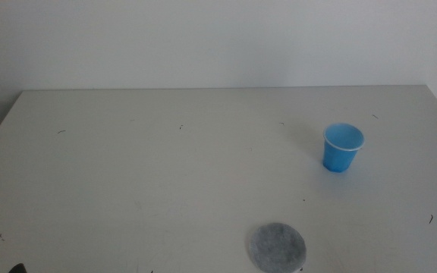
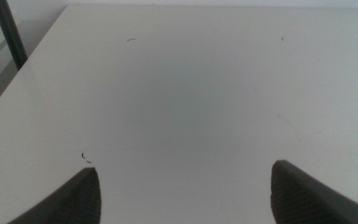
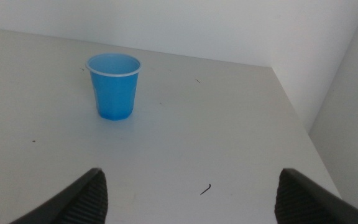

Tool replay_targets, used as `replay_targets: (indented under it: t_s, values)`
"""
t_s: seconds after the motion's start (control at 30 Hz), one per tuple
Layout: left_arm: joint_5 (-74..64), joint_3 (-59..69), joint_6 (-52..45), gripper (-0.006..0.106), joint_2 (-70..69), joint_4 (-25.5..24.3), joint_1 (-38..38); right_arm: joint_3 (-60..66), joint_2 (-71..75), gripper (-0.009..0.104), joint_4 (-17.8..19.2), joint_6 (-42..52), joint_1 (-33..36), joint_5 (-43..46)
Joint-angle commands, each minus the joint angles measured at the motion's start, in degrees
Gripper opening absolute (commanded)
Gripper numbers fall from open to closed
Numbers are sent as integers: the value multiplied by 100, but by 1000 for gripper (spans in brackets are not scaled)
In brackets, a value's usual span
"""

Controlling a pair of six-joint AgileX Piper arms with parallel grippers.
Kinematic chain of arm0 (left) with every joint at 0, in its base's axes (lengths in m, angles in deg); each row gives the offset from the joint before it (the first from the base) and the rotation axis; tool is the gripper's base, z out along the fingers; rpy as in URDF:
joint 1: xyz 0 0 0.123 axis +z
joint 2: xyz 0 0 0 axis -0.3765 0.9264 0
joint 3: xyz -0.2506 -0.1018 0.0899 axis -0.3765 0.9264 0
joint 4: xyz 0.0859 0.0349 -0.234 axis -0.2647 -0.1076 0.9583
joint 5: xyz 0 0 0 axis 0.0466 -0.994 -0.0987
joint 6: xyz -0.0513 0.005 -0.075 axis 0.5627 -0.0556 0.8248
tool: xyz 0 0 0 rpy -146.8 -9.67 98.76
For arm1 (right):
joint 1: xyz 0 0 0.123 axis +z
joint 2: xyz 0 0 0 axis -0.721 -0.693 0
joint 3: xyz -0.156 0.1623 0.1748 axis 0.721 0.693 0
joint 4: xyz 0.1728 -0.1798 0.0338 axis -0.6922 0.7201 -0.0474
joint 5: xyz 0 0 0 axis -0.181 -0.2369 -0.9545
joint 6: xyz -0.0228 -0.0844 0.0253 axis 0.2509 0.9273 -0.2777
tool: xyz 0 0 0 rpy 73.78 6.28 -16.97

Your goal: Place an empty cup on a cup mat.

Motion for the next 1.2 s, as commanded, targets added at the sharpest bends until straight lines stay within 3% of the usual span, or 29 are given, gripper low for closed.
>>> replay_targets:
  t_s: [0.0,0.33,0.53,0.8,1.17]
  values:
    - [384,-34,62,105,-18,-2,6,-38,153,78,56,27,-41,459]
    - [384,-34,62,105,-18,-2,6,-109,147,78,-173,27,-41,395]
    - [384,-34,62,105,-18,-2,6,-791,-183,78,-203,27,-41,-259]
    - [384,-34,62,105,-18,-2,6,-1798,-1409,78,-259,27,-41,-396]
    - [384,-34,62,105,-18,-2,6,-3881,-3673,78,-291,-17,-41,-1261]
